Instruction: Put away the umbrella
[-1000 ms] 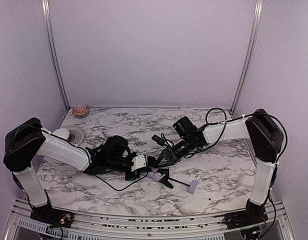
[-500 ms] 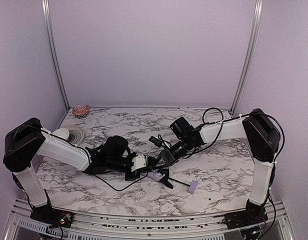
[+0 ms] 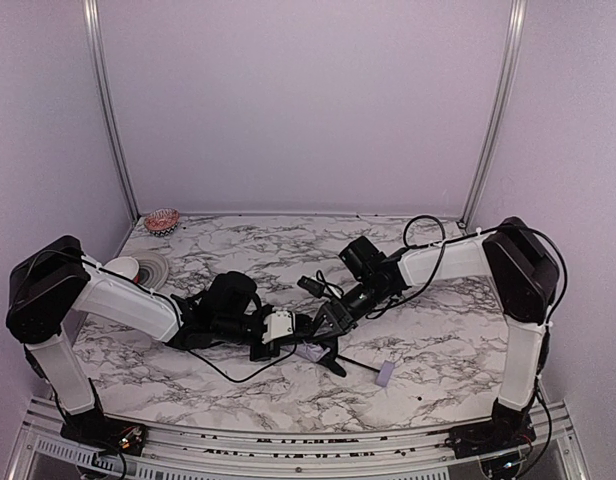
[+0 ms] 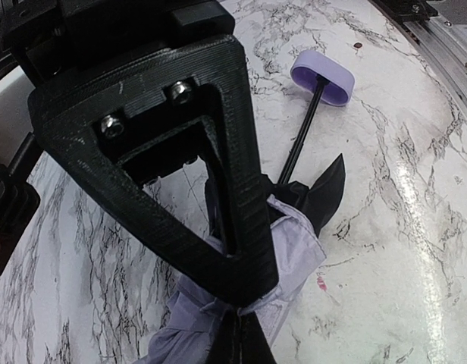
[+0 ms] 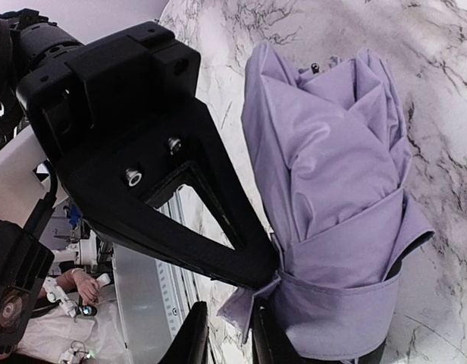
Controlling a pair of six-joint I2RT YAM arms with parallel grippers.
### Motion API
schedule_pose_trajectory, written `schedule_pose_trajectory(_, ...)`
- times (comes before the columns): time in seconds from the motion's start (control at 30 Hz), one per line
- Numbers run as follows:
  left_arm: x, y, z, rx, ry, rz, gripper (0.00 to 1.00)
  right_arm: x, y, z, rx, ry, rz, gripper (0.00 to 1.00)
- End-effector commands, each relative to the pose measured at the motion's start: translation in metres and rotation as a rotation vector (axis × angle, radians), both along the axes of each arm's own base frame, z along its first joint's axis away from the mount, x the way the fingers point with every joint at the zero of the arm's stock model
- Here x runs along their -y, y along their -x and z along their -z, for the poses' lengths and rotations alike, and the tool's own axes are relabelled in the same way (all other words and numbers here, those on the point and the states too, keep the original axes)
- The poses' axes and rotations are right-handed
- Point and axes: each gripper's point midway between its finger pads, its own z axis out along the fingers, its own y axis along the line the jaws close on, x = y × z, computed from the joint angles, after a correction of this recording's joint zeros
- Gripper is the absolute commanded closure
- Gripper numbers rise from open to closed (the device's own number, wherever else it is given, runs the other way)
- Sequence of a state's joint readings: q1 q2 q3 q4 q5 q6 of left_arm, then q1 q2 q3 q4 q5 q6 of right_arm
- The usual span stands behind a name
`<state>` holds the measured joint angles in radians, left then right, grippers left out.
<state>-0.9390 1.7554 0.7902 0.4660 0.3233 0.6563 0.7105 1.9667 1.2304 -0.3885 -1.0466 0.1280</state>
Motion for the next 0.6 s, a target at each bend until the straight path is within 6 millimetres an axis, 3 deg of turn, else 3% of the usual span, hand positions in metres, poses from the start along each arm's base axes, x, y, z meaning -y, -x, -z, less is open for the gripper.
schedule_pose_trajectory(0.0,-0.009,-0.007,0.007,-0.005,-0.058,-0.045,1.00,-0.009,0.004,-0.006,-0.015,-0.016,-0.031,0.81)
schedule_pose_trajectory(0.13,-0.008,-0.005,0.006,-0.015,-0.052,-0.034,1.00,-0.009,-0.004,0.006,0.005,0.019,0.000,0.90)
schedule_pose_trajectory(0.2,-0.008,-0.004,0.006,-0.016,-0.051,-0.033,1.00,-0.009,-0.009,0.010,0.024,0.037,0.020,0.99)
schedule_pose_trajectory(0.37,-0.008,-0.003,0.003,-0.031,-0.040,-0.039,0.99,-0.003,-0.025,0.004,0.077,0.033,0.072,1.00)
schedule_pose_trajectory(0.47,-0.009,-0.005,-0.006,-0.054,-0.032,-0.052,0.49,0.004,-0.033,0.009,0.097,0.048,0.094,1.00)
schedule_pose_trajectory(0.5,-0.010,-0.006,-0.011,-0.059,-0.029,-0.053,0.39,0.006,-0.035,0.013,0.101,0.054,0.095,1.00)
schedule_pose_trajectory(0.57,-0.013,-0.010,-0.019,-0.062,-0.028,-0.059,0.29,0.006,-0.036,0.021,0.100,0.064,0.091,1.00)
